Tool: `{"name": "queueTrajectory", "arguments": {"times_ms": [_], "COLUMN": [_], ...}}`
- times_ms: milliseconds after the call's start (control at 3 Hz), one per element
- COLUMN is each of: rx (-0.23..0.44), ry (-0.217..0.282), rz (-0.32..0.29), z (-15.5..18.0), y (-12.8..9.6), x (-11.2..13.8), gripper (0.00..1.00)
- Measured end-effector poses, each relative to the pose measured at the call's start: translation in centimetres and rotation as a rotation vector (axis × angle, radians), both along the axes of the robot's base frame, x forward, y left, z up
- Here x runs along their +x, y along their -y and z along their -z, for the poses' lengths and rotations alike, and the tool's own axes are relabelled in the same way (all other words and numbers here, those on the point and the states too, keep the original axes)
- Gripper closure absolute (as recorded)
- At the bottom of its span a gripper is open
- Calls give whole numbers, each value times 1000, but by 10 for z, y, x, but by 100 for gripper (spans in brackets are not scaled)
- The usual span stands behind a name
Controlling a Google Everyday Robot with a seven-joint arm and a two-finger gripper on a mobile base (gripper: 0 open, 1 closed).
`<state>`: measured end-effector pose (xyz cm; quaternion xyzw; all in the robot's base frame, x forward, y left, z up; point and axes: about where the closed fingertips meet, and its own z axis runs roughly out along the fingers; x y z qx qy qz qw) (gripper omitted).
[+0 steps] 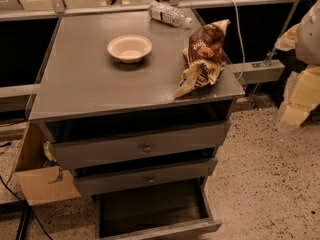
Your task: Close bottom drawer
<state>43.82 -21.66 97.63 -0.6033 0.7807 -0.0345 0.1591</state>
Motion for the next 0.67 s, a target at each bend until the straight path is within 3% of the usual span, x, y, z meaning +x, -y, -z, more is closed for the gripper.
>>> {"name": "queueTrajectory", "arguments": {"times_ms": [333,667], "rx": [0,0], "ry": [0,0], "rz": [0,0], "z": [0,0], "y": [0,0], "x": [0,0], "gripper": [0,15]}}
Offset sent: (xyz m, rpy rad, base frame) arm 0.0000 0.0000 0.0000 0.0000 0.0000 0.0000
